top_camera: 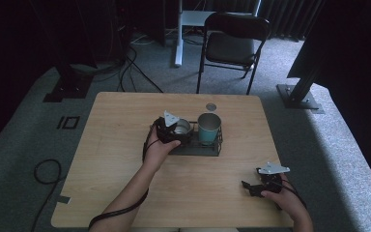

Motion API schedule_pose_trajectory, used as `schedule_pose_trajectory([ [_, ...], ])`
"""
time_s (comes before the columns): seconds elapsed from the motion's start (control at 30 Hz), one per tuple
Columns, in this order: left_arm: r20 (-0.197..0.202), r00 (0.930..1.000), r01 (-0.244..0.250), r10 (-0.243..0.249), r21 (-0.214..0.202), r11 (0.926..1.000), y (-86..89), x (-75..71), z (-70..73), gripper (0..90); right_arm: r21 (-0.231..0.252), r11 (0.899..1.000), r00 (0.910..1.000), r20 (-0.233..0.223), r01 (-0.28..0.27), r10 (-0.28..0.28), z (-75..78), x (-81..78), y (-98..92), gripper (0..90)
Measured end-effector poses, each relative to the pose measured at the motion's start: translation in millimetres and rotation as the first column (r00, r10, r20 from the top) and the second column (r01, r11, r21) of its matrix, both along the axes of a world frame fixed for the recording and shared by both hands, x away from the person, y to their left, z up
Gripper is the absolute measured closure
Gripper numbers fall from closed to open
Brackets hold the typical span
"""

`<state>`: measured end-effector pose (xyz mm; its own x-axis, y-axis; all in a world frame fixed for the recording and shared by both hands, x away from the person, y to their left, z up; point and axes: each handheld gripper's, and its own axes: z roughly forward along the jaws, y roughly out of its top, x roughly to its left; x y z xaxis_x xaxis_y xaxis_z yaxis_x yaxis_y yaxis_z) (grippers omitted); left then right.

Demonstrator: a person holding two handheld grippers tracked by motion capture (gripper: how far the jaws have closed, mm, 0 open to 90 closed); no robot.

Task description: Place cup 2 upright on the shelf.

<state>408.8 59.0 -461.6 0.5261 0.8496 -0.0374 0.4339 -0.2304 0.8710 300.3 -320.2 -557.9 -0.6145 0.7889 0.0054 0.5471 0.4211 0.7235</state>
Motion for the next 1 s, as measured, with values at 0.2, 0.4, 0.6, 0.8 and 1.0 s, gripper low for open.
schedule_pose_trajectory([
  [0.2, 0.004, 0.9999, 0.01, -0.01, -0.019, 0.9998, 7.0, -5.1, 5.6, 1.5, 0.0, 1.0, 1.0, 0.0, 0.0, 0.0, 0.0, 0.0, 0.0, 11.4],
  [0.4, 0.011, 0.9996, 0.026, -0.026, -0.041, 0.9988, 14.4, -10.7, 8.5, 1.6, 0.0, 1.0, 1.0, 0.0, 0.0, 0.0, 0.0, 0.0, 0.0, 11.4],
  [0.6, 0.013, 0.9996, 0.025, -0.025, -0.049, 0.9985, 27.5, -15.9, 13.6, 1.6, 0.0, 1.0, 1.0, 0.0, 0.0, 0.0, 0.0, 0.0, 0.0, 11.4],
  [0.8, 0.014, 0.9999, 0.005, -0.004, -0.045, 0.999, 44.8, -18.6, 16.0, 1.6, 0.0, 1.0, 1.0, 0.0, 0.0, 0.0, 0.0, 0.0, 0.0, 11.4],
  [1.0, 0.001, 1.0, -0.005, 0.005, -0.039, 0.9992, 60.1, -21.0, 14.9, 1.6, 0.0, 1.0, 1.0, 0.0, 0.0, 0.0, 0.0, -0.1, 0.1, 11.4],
])
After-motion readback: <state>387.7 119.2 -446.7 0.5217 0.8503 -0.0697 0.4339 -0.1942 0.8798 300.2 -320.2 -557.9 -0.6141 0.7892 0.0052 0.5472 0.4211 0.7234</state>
